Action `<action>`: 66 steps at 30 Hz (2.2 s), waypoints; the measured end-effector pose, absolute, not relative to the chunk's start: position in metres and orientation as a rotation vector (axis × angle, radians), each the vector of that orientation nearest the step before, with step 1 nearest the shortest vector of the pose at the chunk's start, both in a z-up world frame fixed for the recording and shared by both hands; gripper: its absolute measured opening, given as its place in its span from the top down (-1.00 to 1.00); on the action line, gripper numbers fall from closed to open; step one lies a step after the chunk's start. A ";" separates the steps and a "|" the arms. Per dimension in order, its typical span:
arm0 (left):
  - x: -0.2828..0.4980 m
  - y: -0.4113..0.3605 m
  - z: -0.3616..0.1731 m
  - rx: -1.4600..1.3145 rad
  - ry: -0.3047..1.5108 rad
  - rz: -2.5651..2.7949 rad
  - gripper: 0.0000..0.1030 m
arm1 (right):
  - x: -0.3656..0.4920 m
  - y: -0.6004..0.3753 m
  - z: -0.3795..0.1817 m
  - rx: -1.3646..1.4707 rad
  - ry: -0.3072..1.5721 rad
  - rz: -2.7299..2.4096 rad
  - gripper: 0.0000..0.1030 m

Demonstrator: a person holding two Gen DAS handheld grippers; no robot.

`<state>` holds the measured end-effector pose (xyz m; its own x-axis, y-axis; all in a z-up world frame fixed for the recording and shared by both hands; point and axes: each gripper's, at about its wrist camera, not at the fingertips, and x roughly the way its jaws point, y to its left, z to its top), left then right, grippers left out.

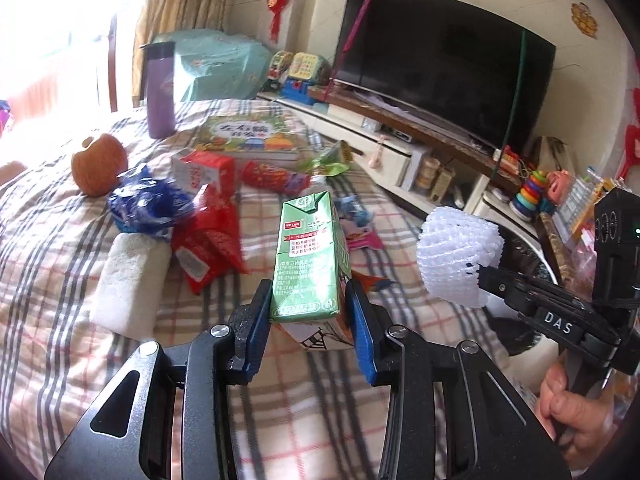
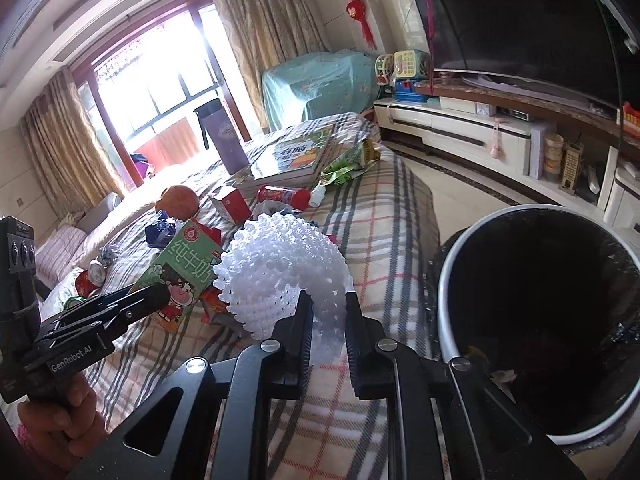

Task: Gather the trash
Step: 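Carry carton and foam net over the bin and open both tools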

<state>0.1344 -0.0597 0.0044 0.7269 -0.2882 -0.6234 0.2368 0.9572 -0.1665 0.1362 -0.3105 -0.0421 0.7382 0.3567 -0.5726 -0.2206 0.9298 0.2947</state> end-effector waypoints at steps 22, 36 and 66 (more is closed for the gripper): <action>0.125 -0.158 0.012 0.022 0.695 -0.481 0.32 | 0.106 -0.398 -0.039 0.278 0.645 0.139 0.70; 0.127 -0.206 0.013 0.080 0.699 -0.559 0.32 | 0.099 -0.442 -0.045 0.325 0.656 0.055 0.70; 0.154 -0.275 0.007 0.138 0.770 -0.644 0.30 | 0.112 -0.477 -0.049 0.339 0.708 0.014 0.60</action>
<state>0.1538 -0.2745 0.0068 0.5376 -0.4904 -0.6860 0.5880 0.8011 -0.1119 0.1123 -0.4771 -0.0494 0.7616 0.1264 -0.6356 0.1018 0.9453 0.3099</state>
